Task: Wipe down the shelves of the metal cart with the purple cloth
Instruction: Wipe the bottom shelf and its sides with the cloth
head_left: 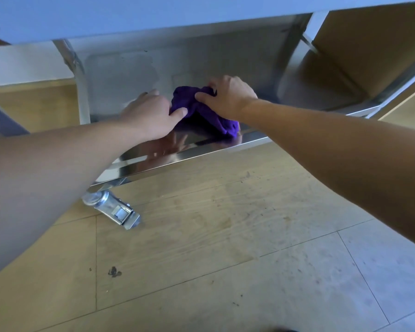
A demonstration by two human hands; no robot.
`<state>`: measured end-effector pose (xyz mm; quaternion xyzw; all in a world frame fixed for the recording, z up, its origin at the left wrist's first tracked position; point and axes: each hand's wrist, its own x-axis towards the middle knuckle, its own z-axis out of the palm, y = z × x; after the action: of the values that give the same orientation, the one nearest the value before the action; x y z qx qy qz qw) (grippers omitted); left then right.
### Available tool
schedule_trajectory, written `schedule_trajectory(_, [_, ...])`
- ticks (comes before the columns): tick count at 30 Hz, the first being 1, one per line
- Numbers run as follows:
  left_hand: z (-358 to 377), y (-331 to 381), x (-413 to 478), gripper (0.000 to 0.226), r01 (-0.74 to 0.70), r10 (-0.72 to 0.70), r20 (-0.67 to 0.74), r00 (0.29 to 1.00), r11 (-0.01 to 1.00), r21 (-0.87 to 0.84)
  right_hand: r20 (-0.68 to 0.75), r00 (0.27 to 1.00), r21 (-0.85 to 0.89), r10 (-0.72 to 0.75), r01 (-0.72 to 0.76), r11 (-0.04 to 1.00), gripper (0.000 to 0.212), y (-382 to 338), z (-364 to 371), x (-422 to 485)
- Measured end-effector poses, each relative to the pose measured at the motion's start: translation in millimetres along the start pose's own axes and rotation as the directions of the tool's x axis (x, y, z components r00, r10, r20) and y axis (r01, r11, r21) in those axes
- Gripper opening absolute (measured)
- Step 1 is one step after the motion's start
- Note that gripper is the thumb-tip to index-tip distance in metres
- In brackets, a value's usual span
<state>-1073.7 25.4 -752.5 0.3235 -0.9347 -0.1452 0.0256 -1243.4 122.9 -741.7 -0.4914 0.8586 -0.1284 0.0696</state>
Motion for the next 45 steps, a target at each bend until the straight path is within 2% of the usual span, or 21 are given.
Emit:
schedule_trajectory(4, [-0.1,2.3,-1.2,0.04,-0.024,0.024,-0.001,1.0,0.999,-0.026,0.106,0.993,0.302,0.05,-0.08,0.95,0.033,-5.9,-1.2,0.5])
schedule_trajectory(7, [-4.3,4.7,-2.8,0.028,0.011,-0.014,-0.033,0.999,0.994,-0.112,0.201,0.974,0.588,0.102,-0.204,0.783,0.026,-5.6,-0.3,-1.4])
schedule_trajectory(10, [-11.5,9.4,-3.7,0.027,0.099,-0.111,-0.041,0.993,0.969,-0.227,0.245,0.961,0.695,0.126,-0.265,0.668,0.018,-3.7,-3.4,-2.5])
schedule_trajectory(12, [-16.5,15.2,-3.5,0.032,0.189,-0.214,-0.02,0.977,0.899,-0.396,0.175,0.974,0.719,0.142,-0.225,0.657,0.019,-3.1,-5.9,0.9])
schedule_trajectory(15, [-22.8,21.2,-1.1,0.041,0.316,-0.36,0.089,0.929,0.642,-0.699,0.075,0.988,0.663,0.136,-0.151,0.733,0.024,-3.7,-7.9,8.3])
schedule_trajectory(16, [-23.5,22.0,-0.3,0.038,0.326,-0.377,0.112,0.92,0.572,-0.753,0.087,0.988,0.659,0.125,-0.151,0.737,0.029,-3.9,-7.0,9.5])
schedule_trajectory(18, [-21.6,22.5,-0.2,0.017,0.296,-0.377,0.085,0.922,0.548,-0.782,0.124,0.987,0.651,0.103,-0.159,0.743,0.039,-2.9,-4.3,11.6])
schedule_trajectory(21, [-18.1,15.6,-0.3,0.03,0.291,-0.446,-0.024,0.895,0.622,-0.727,0.102,0.988,0.615,0.114,-0.152,0.773,0.04,0.5,-4.2,10.8])
schedule_trajectory(23, [-20.2,8.9,1.9,0.017,0.283,-0.495,-0.114,0.861,0.653,-0.703,0.024,0.985,0.606,0.168,-0.148,0.781,0.038,7.7,-5.6,11.1])
schedule_trajectory(25, [-22.1,2.1,4.2,0.039,0.297,-0.528,-0.157,0.835,0.671,-0.679,-0.029,0.981,0.61,0.19,-0.133,0.781,0.035,16.8,-6.0,10.9])
schedule_trajectory(26, [-22.3,0.4,4.1,0.048,0.304,-0.513,-0.162,0.843,0.703,-0.643,-0.033,0.982,0.594,0.185,-0.129,0.794,0.035,20.1,-6.3,10.0])
schedule_trajectory(30, [-14.4,0.3,-1.2,0.066,0.294,-0.381,-0.109,0.918,0.84,-0.457,0.045,0.997,0.438,0.055,-0.069,0.896,0.034,25.0,-5.4,7.4])
schedule_trajectory(33, [-4.2,0.3,0.4,0.064,0.314,-0.342,-0.066,0.937,0.912,-0.263,0.07,0.994,0.47,0.084,-0.107,0.876,0.031,23.0,-4.7,6.5])
schedule_trajectory(35, [-2.2,0.1,1.7,0.064,0.362,-0.372,-0.04,0.927,0.919,-0.156,0.121,0.986,0.483,0.113,-0.158,0.861,0.035,20.8,-5.7,6.3])
schedule_trajectory(38, [-2.3,3.1,1.3,0.06,0.269,-0.274,-0.006,0.962,0.95,-0.157,0.193,0.975,0.505,0.113,-0.198,0.84,0.037,18.1,-5.9,5.8])
schedule_trajectory(40, [-2.8,5.5,-0.7,0.055,0.193,-0.192,0.023,0.981,0.974,-0.114,0.17,0.982,0.471,0.08,-0.153,0.869,0.033,18.3,-5.4,4.4])
schedule_trajectory(42, [-6.3,8.1,-4.1,0.052,0.189,-0.186,0.058,0.981,0.981,-0.053,0.155,0.988,0.386,0.015,-0.075,0.92,0.032,19.7,-7.6,3.8])
schedule_trajectory(45, [-13.1,10.0,-5.9,0.055,0.23,-0.226,0.113,0.968,0.973,-0.031,0.206,0.975,0.247,-0.079,0.027,0.969,0.031,19.2,-13.1,1.7])
